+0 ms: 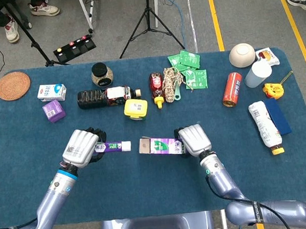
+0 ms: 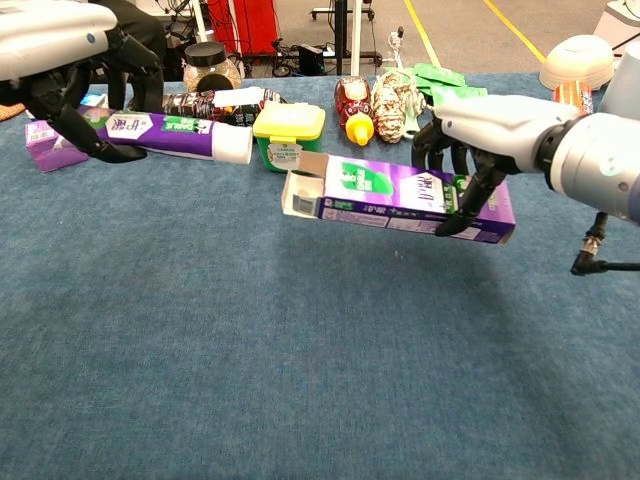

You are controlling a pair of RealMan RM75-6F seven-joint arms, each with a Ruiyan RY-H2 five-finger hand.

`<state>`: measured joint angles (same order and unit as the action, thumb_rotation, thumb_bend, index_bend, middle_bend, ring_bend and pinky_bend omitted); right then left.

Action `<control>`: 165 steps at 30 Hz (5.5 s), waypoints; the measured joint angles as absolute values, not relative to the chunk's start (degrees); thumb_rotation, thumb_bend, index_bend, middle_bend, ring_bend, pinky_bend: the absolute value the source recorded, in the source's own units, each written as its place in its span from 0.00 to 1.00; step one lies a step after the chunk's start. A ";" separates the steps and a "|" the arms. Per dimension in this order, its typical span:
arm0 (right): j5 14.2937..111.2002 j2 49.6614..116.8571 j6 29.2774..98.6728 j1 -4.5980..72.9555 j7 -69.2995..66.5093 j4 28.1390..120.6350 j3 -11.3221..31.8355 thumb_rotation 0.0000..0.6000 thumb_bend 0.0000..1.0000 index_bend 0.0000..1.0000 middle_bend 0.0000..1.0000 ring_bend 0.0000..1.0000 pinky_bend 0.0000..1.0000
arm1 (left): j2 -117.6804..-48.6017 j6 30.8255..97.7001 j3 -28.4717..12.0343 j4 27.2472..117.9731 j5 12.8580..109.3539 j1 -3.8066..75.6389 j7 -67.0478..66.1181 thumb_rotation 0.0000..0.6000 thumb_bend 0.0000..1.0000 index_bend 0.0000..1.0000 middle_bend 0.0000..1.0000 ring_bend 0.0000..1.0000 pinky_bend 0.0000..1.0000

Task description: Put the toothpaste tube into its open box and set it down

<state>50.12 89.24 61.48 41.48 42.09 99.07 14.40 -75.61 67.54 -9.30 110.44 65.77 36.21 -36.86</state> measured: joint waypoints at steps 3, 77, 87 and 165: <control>47.22 89.16 62.38 42.18 43.04 101.23 15.61 1.00 0.29 0.54 0.61 0.66 0.65 | -76.40 67.44 -9.70 109.69 64.61 36.71 -37.26 1.00 0.29 0.64 0.51 0.46 0.67; 45.25 91.21 69.71 48.37 44.40 104.58 11.93 1.00 0.31 0.54 0.61 0.66 0.65 | -91.79 77.86 -10.05 109.03 52.94 46.76 -63.18 1.00 0.29 0.64 0.51 0.47 0.67; 44.81 91.35 69.88 48.45 44.00 104.99 12.17 1.00 0.31 0.54 0.61 0.66 0.66 | -95.41 79.24 -9.41 106.89 52.56 47.70 -65.91 1.00 0.28 0.64 0.51 0.46 0.67; 61.21 97.00 62.20 43.38 37.43 85.04 10.46 1.00 0.36 0.57 0.61 0.63 0.66 | -54.02 75.73 -8.70 107.20 75.93 26.33 -7.92 1.00 0.05 0.00 0.02 0.17 0.44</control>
